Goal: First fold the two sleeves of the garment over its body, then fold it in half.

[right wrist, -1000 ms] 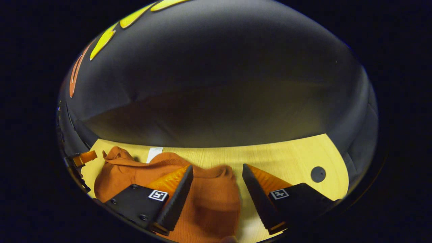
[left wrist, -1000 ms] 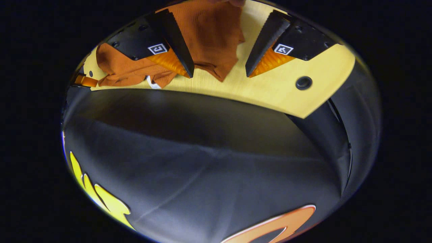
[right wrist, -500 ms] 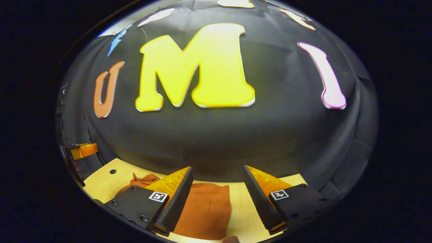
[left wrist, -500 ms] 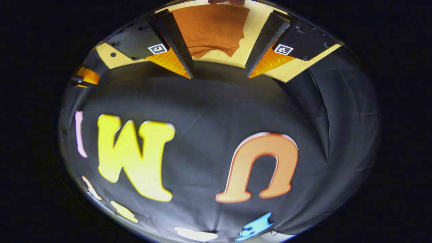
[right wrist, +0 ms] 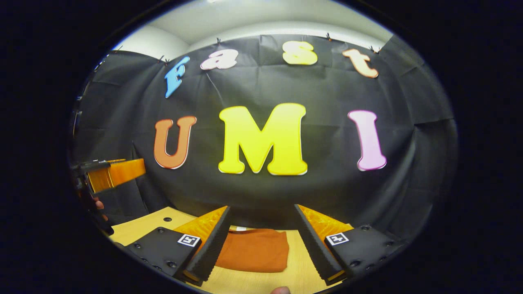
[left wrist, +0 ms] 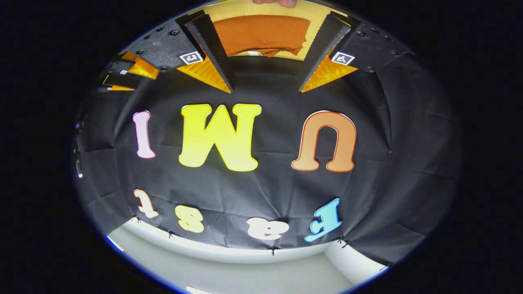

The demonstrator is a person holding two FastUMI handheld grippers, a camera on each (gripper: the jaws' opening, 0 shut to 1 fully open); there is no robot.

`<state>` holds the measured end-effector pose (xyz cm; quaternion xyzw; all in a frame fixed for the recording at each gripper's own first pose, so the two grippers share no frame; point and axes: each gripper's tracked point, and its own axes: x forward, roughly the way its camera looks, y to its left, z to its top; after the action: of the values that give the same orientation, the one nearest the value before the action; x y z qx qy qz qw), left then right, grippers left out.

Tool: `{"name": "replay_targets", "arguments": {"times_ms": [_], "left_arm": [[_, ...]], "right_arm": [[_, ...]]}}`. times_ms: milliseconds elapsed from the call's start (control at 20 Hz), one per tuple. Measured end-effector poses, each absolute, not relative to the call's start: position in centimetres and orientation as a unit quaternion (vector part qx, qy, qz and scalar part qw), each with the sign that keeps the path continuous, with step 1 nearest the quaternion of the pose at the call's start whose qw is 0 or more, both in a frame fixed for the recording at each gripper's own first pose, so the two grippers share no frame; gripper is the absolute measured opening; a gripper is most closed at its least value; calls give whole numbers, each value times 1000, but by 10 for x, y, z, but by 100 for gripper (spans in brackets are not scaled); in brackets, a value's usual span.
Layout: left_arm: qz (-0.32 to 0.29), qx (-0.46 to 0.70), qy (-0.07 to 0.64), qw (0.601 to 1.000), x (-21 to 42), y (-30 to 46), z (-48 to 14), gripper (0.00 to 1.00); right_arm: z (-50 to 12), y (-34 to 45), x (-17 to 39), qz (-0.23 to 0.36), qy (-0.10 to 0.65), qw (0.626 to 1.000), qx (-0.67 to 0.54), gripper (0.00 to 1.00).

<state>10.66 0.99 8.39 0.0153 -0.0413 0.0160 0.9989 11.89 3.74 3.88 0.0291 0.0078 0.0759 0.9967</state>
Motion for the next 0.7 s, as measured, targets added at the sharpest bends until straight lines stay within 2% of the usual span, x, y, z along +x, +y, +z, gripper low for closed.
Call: {"name": "replay_targets", "arguments": {"times_ms": [200, 400, 600, 650, 700], "left_arm": [[3, 23, -45, 999, 35, -4, 80, 98], [-7, 17, -42, 999, -16, -15, 71, 98], [8, 23, -46, 999, -45, -14, 70, 98], [16, 24, -51, 998, -50, -12, 72, 92], [16, 21, -55, 998, -53, -12, 73, 98]], "right_arm": [[72, 30, 50, 51, -34, 998, 19, 93], [77, 25, -5, 29, -32, 999, 25, 95], [72, 22, -39, 14, -28, 998, 46, 95], [70, 25, -48, 18, -28, 998, 47, 95], [70, 28, -53, 20, -30, 998, 41, 93]]}}
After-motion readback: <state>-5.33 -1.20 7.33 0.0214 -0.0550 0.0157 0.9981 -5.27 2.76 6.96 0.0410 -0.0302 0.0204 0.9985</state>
